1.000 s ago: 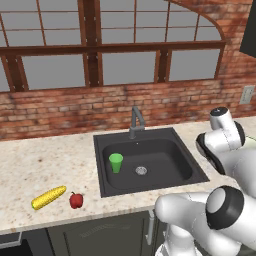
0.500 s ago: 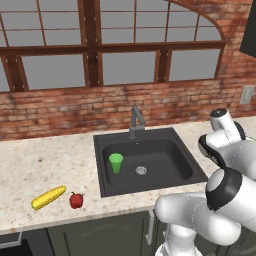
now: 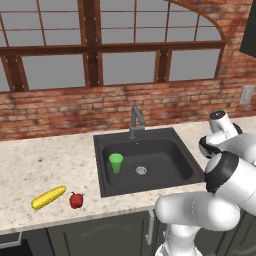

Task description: Remove the bell pepper and corn from the sink. Then move the bowl and cup from the counter to the sink for washing.

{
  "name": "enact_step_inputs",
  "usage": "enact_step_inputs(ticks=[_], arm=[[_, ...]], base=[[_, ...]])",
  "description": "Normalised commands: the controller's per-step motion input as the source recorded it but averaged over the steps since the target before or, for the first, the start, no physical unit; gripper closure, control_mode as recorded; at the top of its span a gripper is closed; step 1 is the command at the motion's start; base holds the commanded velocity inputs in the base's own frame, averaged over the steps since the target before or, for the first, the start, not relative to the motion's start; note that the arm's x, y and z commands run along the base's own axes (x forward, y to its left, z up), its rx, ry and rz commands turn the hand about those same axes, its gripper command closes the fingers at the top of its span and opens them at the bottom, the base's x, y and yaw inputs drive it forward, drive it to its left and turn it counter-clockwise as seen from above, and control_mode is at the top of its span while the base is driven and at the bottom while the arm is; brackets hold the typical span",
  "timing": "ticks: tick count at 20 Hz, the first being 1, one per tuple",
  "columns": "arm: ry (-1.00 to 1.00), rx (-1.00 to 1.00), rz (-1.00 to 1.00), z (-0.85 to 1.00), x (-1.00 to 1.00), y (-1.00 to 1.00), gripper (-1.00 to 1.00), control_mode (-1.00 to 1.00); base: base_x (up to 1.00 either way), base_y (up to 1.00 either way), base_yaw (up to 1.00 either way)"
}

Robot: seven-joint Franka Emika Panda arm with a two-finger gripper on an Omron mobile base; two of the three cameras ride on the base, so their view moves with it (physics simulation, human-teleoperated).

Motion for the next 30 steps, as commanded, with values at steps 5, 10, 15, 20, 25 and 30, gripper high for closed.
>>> enact_step_inputs(ticks=[5,10,15,20,25,30], arm=[[0.00,0.00,0.00,-0.18,0.19,-0.08,-1.00,-1.00],[0.00,0.00,0.00,-0.13,0.19,-0.16,-1.00,-1.00],[0.00,0.00,0.00,-0.09,0.19,-0.19,-1.00,-1.00],[0.00,0.00,0.00,-0.15,0.19,-0.10,-1.00,-1.00],[0.00,0.00,0.00,-0.13,0.13,-0.12,-1.00,-1.00],[0.00,0.00,0.00,-0.12,0.06,-0.15,-1.00,-1.00]], base=[[0.00,0.00,0.00],[0.00,0.00,0.00],[0.00,0.00,0.00],[0.00,0.00,0.00],[0.00,0.00,0.00],[0.00,0.00,0.00]])
